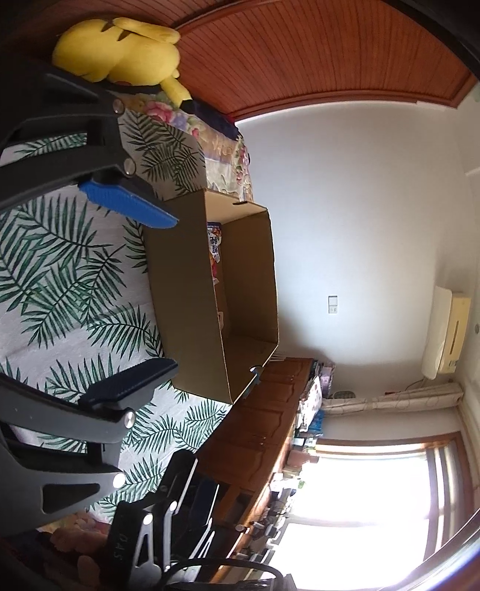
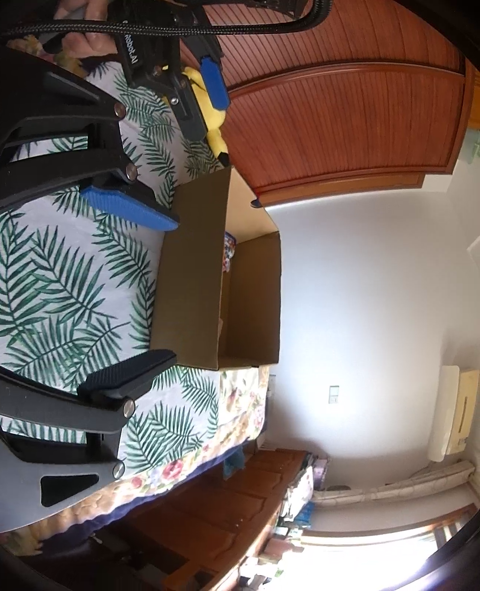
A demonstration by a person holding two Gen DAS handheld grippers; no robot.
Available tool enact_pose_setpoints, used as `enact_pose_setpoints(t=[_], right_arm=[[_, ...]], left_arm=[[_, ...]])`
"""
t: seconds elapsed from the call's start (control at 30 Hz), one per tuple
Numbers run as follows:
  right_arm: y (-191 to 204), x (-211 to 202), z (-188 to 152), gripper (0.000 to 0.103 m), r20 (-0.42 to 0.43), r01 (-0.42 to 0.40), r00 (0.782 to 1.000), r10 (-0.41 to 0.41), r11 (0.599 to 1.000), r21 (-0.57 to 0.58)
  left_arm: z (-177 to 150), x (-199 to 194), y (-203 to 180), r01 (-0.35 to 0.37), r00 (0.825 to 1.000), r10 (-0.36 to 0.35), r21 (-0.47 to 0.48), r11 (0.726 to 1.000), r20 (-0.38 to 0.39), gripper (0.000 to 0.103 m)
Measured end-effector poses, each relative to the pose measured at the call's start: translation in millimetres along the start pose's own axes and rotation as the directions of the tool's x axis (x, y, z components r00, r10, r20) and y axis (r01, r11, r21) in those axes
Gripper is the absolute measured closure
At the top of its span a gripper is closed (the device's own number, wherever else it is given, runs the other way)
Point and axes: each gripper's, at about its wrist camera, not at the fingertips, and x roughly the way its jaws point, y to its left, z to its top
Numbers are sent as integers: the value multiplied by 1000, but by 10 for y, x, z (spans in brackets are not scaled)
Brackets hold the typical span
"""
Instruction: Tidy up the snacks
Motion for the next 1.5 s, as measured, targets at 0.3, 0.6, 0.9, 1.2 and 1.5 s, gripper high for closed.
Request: enact_pose_setpoints(t=[0.3,0.6,0.9,1.2,1.5], right_arm=[[65,-178,-115,12,45,32,998,-32,999,0],[129,-354,-348,0,63,38,997,-39,999,25],[83,-518,-527,0,55,71,996,-75,995,71],[58,-587,-611,0,75,113,990,-119,990,82],[76,-596,-597,0,80,116,989,-122,990,75]], left_arm=[[-187,-215,38,-46,998,47,-19,999,46,12],[-345,-367,22,-84,995,84,-9,996,61,2],[-560,-422,11,-92,994,94,-42,995,48,1],[-646,-417,2,-74,996,76,-54,996,43,1],[-659,-420,49,-82,996,84,-65,995,34,1]])
